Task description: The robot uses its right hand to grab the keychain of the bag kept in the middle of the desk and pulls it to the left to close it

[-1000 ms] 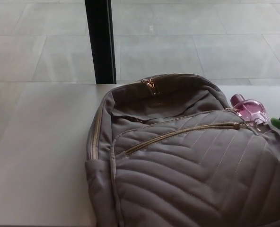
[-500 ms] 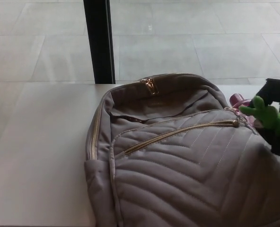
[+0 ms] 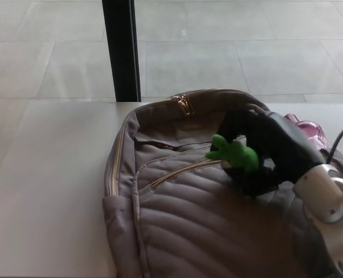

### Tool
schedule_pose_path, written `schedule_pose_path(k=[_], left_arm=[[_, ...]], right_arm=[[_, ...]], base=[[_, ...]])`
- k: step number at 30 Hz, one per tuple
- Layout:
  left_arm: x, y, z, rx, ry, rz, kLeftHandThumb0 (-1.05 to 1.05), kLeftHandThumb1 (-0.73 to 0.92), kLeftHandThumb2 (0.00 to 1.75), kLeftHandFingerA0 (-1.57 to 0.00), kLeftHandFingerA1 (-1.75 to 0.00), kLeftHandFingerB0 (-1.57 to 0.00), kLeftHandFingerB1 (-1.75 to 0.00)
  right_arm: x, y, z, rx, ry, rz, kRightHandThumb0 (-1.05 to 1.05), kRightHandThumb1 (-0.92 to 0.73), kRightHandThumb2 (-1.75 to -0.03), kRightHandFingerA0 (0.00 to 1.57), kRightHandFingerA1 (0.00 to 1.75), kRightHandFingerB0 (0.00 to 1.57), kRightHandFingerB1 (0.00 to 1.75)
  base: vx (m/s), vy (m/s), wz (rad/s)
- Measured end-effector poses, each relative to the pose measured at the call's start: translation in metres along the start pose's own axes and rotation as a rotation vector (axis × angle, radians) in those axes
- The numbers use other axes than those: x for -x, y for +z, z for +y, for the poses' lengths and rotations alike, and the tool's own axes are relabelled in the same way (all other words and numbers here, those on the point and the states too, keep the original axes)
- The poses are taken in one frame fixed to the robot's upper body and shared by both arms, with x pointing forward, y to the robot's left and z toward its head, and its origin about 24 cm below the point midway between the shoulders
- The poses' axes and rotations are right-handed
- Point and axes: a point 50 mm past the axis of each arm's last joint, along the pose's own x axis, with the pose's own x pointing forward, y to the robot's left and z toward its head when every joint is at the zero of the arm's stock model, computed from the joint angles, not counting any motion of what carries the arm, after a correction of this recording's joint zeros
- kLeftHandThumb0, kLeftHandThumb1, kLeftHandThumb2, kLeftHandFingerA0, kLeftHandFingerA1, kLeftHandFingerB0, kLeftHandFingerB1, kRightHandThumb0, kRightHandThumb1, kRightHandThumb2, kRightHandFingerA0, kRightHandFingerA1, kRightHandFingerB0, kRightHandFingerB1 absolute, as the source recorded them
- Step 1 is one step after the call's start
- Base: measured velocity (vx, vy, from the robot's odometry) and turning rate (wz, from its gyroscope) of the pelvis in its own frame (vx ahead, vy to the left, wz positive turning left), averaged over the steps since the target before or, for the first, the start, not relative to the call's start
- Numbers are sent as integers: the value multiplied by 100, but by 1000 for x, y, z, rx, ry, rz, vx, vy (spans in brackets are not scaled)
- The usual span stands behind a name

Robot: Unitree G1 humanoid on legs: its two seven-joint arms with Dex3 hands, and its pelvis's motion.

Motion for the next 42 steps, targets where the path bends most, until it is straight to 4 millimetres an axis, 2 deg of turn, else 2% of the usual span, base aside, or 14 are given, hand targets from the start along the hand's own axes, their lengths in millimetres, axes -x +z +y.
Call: schedule_pose_path(k=[8, 9, 16, 18, 20, 22, 31, 34, 35, 36, 38, 39, 40, 42], left_arm=[[0, -3, -4, -3, -10, 7, -66, 80, 64, -69, -53, -53, -44], [0, -3, -5, -4, -11, 8, -65, 80, 64, -70, -53, -53, -43], [-1, -4, -9, -19, -12, 14, -68, 80, 64, -70, -53, -52, -43], [-1, -5, -10, -18, -14, 15, -69, 81, 64, -69, -52, -51, -43], [-1, -5, -11, -19, -19, 14, -66, 81, 64, -68, -51, -52, -43], [-3, -4, -15, -13, -28, 8, -67, 81, 64, -66, -52, -50, -42], [-4, -5, -21, -8, -41, 11, -66, 81, 65, -71, -51, -51, -42], [-4, -6, -23, -10, -46, 13, -67, 81, 65, -72, -51, -52, -42], [-4, -6, -23, -10, -47, 14, -67, 81, 65, -73, -51, -52, -42], [-4, -7, -24, -10, -49, 15, -66, 80, 65, -72, -51, -52, -43], [-4, -7, -25, -10, -51, 17, -66, 80, 65, -72, -51, -52, -43], [-4, -8, -25, -10, -51, 17, -66, 81, 64, -68, -50, -51, -42], [-3, -8, -25, -9, -52, 17, -66, 81, 64, -68, -50, -51, -42], [-3, -8, -25, -9, -52, 19, -67, 80, 65, -70, -51, -52, -43]], right_arm=[[-18, 22, 27, -23, 40, -35, -22, -50, -118, 90, 175, 78, 158], [-20, 24, 30, -26, 43, -37, -34, -62, -89, 92, 163, 80, 134], [-38, 53, 60, -79, 99, -72, -27, -51, -116, 98, 168, 82, 145], [-44, 65, 75, -92, 130, -80, -28, -58, -98, 94, 174, 81, 83], [-48, 79, 88, -101, 163, -97, -22, -62, -99, 85, 175, 73, 145], [-50, 85, 99, -80, 201, -97, -23, -54, -111, 86, 175, 75, 157], [-49, 70, 126, 10, 270, -39, -27, -46, -128, 99, 175, 80, 162], [-48, 71, 131, 34, 273, -50, -29, -52, -102, 97, 175, 81, 103], [-48, 71, 132, 41, 275, -53, -47, -70, -66, 68, 125, 35, 64], [-48, 72, 134, 50, 277, -59, -61, -56, -93, 41, 80, 16, 57], [-48, 76, 137, 98, 291, -78, -61, -56, -93, 41, 80, 16, 57], [-48, 79, 138, 118, 299, -86, -96, -61, -102, 0, 27, 9, 9], [-48, 82, 141, 157, 314, -99, -96, -61, -102, 0, 27, 9, 9], [-48, 92, 144, 248, 331, -142, -105, -86, -67, 0, 0, 0, 0]], base=[[0, 0, 0], [0, 0, 0], [0, 0, 0], [0, 0, 0], [0, 0, 0], [0, 0, 4], [0, 0, 0], [0, 0, 0], [0, 0, 0], [0, 0, 0], [0, 0, 0], [0, 0, 0], [0, 0, 0], [0, 0, 0]])
